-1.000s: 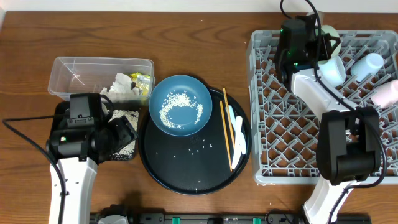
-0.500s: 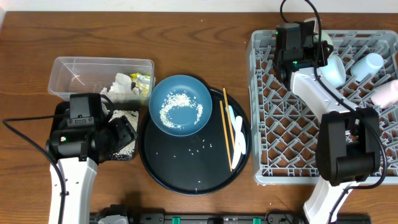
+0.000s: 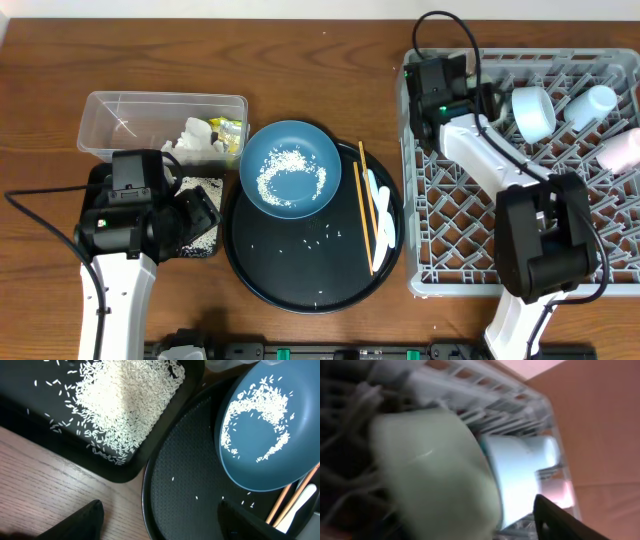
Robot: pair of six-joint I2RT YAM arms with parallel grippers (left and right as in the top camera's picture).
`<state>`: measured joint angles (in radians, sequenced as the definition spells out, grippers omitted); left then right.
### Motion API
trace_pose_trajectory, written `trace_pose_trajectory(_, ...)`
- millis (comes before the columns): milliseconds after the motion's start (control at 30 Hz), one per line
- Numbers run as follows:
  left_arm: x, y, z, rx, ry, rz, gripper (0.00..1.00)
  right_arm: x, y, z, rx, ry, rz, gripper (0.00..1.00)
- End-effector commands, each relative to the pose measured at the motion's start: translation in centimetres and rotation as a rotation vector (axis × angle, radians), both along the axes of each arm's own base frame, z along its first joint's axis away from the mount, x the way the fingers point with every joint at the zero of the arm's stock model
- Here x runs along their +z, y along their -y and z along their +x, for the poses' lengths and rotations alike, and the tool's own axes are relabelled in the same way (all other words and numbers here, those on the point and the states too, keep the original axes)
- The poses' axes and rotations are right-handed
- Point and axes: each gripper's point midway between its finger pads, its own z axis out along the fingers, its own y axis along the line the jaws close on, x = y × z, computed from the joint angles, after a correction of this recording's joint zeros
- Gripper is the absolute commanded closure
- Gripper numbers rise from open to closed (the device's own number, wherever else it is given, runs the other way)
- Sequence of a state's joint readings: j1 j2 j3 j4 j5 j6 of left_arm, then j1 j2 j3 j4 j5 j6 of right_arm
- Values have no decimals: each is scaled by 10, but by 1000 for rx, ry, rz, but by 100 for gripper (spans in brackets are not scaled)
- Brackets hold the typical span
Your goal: Sort waste into correct bins and load items into the dishwasher rack
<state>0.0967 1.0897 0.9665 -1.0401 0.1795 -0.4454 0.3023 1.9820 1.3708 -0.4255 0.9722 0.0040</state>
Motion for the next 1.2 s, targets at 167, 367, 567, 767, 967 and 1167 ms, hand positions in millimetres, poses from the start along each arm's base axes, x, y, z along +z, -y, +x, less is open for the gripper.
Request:
trace_pose_trajectory(167,2,-3,1,12,2,6,26,13,-27,-13,35,40,271,23)
trace_pose_trajectory(367,2,-3,1,12,2,7,25,55,-40,-37,109,41,405,19)
trace_pose_trajectory(567,2,-3,1,12,2,7,25,71,-63,-82,212,-85,617,17)
trace_pose_trajectory(767,2,0,2,-7,7,10,25,63,-59,-127,113,-210,801,10)
trace_pose_trajectory(967,4,27,10,-164,48,26,25,59,-39,-137,23,-236,952,7)
trace_pose_trajectory(1167,-2,72,29,-351,89,34,25,59,-14,-141,-66,-217,1103,5)
